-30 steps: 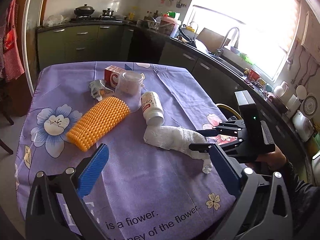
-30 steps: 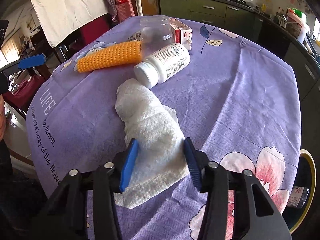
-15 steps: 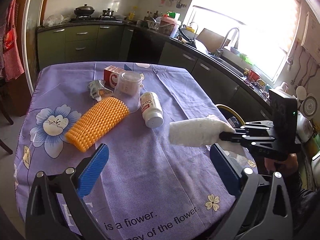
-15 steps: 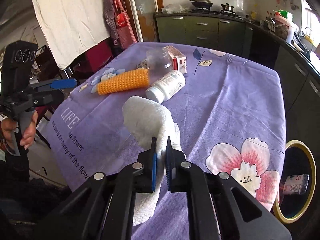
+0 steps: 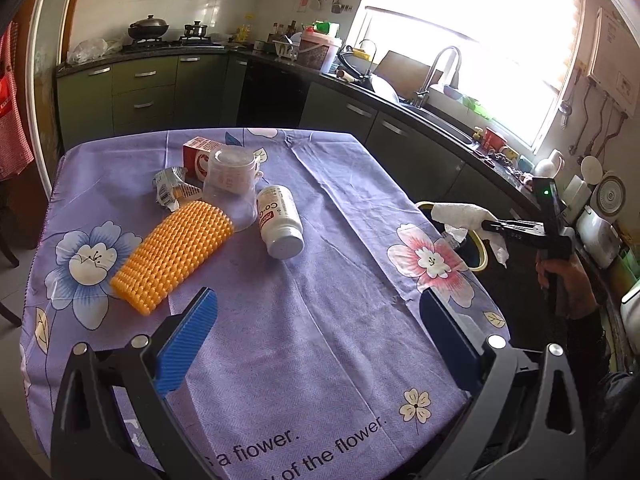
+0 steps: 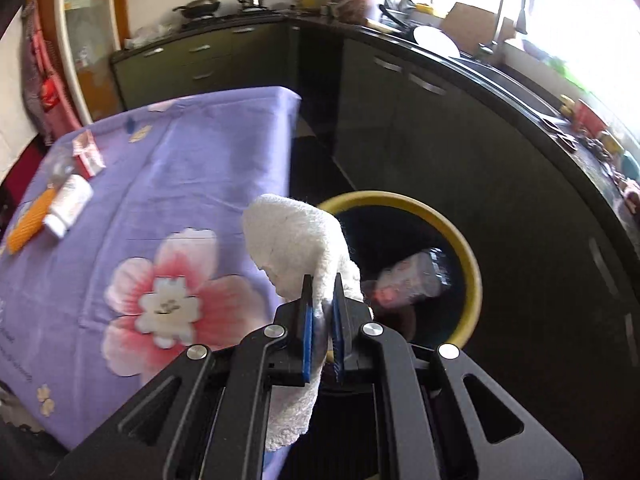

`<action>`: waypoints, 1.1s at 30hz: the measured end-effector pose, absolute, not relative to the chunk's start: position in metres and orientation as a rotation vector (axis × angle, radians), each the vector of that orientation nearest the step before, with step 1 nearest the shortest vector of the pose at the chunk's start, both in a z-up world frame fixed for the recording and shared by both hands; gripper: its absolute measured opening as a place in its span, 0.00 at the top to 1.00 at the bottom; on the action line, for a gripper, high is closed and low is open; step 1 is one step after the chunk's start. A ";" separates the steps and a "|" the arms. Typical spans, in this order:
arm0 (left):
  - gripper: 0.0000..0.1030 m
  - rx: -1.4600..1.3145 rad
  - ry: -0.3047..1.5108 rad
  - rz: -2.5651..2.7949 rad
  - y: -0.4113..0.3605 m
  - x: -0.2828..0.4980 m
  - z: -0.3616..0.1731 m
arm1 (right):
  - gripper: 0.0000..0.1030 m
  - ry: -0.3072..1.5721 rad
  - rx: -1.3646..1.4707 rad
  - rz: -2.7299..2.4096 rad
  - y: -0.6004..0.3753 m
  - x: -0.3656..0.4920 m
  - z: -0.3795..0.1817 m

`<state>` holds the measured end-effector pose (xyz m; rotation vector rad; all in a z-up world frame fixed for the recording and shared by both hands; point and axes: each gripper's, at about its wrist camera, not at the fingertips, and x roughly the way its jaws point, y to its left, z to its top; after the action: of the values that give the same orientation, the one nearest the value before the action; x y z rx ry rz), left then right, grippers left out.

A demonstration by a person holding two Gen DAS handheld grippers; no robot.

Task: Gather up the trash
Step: 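Carry the paper towel over the bin and open the right gripper, then move the left gripper to the orange mesh sleeve and grasp it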

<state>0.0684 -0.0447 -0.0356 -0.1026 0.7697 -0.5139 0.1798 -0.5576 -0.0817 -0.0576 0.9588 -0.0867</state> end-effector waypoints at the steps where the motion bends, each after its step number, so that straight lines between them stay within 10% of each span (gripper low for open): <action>1: 0.07 -0.101 0.772 -0.513 -0.046 0.069 -0.036 | 0.91 0.968 -0.055 -0.105 -0.564 0.186 -0.086; 6: 0.07 -0.092 0.783 -0.516 -0.050 0.073 -0.036 | 0.86 0.999 -0.046 -0.190 -0.592 0.230 -0.111; 10: 0.07 -0.084 0.788 -0.516 -0.050 0.073 -0.037 | 0.33 0.981 -0.042 -0.237 -0.599 0.248 -0.120; 33: 0.07 0.207 0.909 -0.493 -0.036 0.149 -0.054 | 0.30 0.914 -0.062 -0.037 -0.512 0.174 -0.093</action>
<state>0.1495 -0.0363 -0.0537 0.2065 0.9088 -0.4931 0.1739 -0.5122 -0.0933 -0.0617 0.9135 -0.0371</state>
